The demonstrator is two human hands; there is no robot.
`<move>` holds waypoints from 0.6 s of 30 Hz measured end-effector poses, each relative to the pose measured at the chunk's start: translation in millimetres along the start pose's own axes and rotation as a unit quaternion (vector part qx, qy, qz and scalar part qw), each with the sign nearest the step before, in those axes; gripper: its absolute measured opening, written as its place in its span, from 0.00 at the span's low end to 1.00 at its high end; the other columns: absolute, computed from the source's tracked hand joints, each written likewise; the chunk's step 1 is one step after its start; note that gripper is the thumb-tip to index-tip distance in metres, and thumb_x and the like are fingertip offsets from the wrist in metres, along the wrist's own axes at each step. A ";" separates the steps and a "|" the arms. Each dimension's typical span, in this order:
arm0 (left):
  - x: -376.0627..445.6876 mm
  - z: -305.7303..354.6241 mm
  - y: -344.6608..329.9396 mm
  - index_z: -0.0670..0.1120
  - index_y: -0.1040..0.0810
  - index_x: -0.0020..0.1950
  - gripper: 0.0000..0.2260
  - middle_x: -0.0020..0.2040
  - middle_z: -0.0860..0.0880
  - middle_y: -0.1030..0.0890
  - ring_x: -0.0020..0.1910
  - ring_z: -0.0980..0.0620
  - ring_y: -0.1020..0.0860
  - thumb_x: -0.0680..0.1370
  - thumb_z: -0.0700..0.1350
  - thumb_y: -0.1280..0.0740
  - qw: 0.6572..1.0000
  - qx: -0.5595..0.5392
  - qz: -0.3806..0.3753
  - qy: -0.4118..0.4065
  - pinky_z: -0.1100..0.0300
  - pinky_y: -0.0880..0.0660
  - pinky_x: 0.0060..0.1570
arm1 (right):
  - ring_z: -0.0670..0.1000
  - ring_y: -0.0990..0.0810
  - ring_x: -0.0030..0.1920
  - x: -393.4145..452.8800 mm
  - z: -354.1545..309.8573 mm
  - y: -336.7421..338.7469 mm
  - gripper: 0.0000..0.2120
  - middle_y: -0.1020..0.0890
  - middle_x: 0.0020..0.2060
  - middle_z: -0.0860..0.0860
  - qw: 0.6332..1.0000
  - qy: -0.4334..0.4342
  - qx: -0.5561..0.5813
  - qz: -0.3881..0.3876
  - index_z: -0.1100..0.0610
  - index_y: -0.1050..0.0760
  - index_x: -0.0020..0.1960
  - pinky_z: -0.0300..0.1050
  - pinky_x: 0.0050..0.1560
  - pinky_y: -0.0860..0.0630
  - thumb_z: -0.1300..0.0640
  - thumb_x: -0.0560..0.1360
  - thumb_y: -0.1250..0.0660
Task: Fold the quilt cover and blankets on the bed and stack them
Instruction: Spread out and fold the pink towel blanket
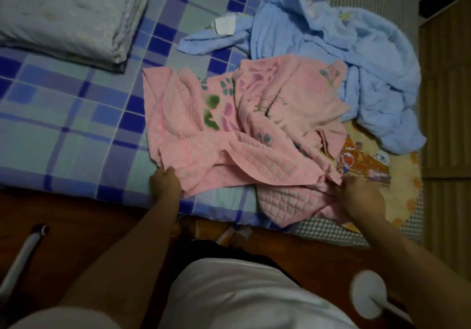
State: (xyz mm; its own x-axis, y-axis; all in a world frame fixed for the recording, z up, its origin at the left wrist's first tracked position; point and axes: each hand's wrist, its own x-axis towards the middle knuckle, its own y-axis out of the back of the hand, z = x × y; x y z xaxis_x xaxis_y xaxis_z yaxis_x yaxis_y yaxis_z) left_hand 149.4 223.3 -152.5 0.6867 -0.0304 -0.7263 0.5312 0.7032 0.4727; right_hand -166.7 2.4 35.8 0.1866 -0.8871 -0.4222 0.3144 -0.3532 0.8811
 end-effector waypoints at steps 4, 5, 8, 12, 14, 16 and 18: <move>-10.2 -28.2 4.6 0.38 0.25 0.59 0.14 0.53 0.41 0.23 0.53 0.43 0.24 0.82 0.49 0.37 0.999 -0.019 -0.042 0.004 0.50 0.26 0.52 | 0.63 0.18 0.43 17.4 13.3 4.5 0.21 0.18 0.40 0.63 1.000 -0.014 -0.019 0.017 0.59 0.21 0.44 0.47 0.37 0.29 0.39 0.77 0.36; -7.5 -37.0 2.1 0.36 0.24 0.57 0.15 0.53 0.38 0.21 0.54 0.40 0.22 0.82 0.48 0.36 0.998 -0.001 -0.070 -0.003 0.47 0.24 0.53 | 0.62 0.18 0.42 19.3 12.3 3.8 0.22 0.19 0.39 0.62 1.000 -0.011 -0.020 0.019 0.58 0.21 0.44 0.47 0.36 0.30 0.38 0.77 0.36; 0.6 -46.1 -4.3 0.34 0.22 0.59 0.17 0.58 0.35 0.20 0.57 0.36 0.22 0.81 0.48 0.34 0.989 0.083 -0.121 -0.021 0.48 0.25 0.55 | 0.61 0.19 0.39 20.6 8.0 -0.4 0.22 0.24 0.32 0.57 1.000 0.005 -0.027 0.009 0.56 0.24 0.40 0.46 0.34 0.32 0.37 0.75 0.35; 10.9 -37.4 -20.6 0.34 0.25 0.67 0.27 0.66 0.33 0.24 0.63 0.35 0.25 0.80 0.56 0.34 0.979 0.141 -0.145 -0.014 0.48 0.27 0.62 | 0.62 0.19 0.41 17.4 8.6 -4.8 0.22 0.22 0.34 0.59 1.000 0.013 -0.026 -0.005 0.54 0.26 0.38 0.47 0.34 0.34 0.36 0.75 0.35; 11.5 -32.2 -30.5 0.34 0.30 0.72 0.31 0.70 0.35 0.27 0.67 0.36 0.27 0.80 0.58 0.35 0.977 0.118 -0.175 0.011 0.49 0.29 0.65 | 0.62 0.19 0.42 18.6 11.4 -6.0 0.21 0.19 0.39 0.61 1.000 0.016 -0.023 0.003 0.54 0.27 0.39 0.47 0.35 0.34 0.37 0.76 0.36; 7.8 -27.2 -35.6 0.34 0.33 0.73 0.33 0.72 0.36 0.29 0.68 0.37 0.28 0.80 0.59 0.36 0.977 0.095 -0.191 0.021 0.49 0.30 0.66 | 0.62 0.19 0.43 24.3 15.6 -7.7 0.20 0.20 0.39 0.61 0.999 0.011 -0.031 0.003 0.55 0.25 0.41 0.47 0.36 0.33 0.38 0.77 0.36; -2.0 -16.4 -23.7 0.33 0.32 0.72 0.34 0.70 0.34 0.29 0.66 0.36 0.28 0.80 0.61 0.37 0.986 0.095 -0.134 0.022 0.48 0.29 0.65 | 0.62 0.19 0.44 33.6 20.5 -5.8 0.22 0.20 0.40 0.61 0.999 0.010 -0.044 0.020 0.59 0.22 0.47 0.47 0.36 0.33 0.39 0.78 0.37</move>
State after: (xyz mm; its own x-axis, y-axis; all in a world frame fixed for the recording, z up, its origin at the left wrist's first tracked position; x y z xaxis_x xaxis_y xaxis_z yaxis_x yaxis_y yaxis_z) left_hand 127.3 218.4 -170.4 0.4884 -0.1627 -0.8573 0.7768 0.5286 0.3422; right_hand -181.4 -31.4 20.8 0.2187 -0.8940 -0.3911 0.3871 -0.2885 0.8758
